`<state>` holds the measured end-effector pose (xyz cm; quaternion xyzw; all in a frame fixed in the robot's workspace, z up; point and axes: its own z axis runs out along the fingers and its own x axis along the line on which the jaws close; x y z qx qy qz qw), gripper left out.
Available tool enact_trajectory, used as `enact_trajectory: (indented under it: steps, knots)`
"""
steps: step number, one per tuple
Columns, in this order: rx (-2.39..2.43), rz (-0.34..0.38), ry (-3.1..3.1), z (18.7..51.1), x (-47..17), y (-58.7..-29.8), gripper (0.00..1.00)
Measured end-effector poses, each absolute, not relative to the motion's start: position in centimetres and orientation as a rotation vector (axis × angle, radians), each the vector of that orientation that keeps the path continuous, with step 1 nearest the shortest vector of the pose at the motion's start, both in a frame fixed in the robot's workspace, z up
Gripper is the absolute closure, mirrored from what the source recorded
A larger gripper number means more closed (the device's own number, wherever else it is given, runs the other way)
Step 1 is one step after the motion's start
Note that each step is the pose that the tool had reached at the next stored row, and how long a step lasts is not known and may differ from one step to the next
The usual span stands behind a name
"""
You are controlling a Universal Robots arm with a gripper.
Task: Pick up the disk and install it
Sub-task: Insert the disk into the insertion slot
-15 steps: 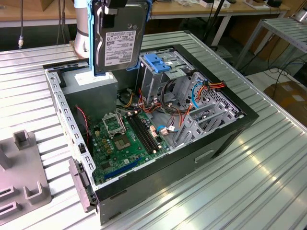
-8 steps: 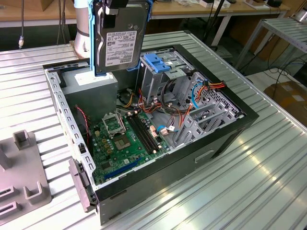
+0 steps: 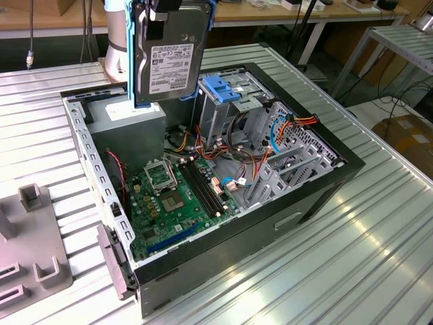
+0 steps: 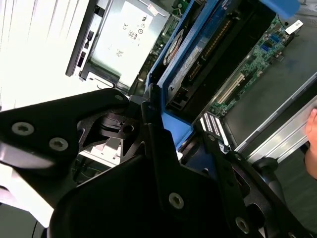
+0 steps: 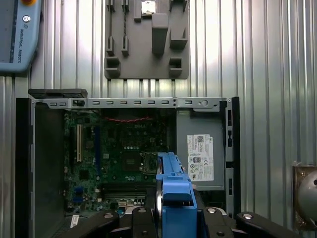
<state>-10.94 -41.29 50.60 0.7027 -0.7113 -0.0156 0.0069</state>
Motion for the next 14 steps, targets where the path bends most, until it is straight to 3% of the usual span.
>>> enact_trajectory:
  steps: [14]
  knots:
    - [2.196, -0.044, -2.223, 50.0, -9.0, -45.2, 0.63]
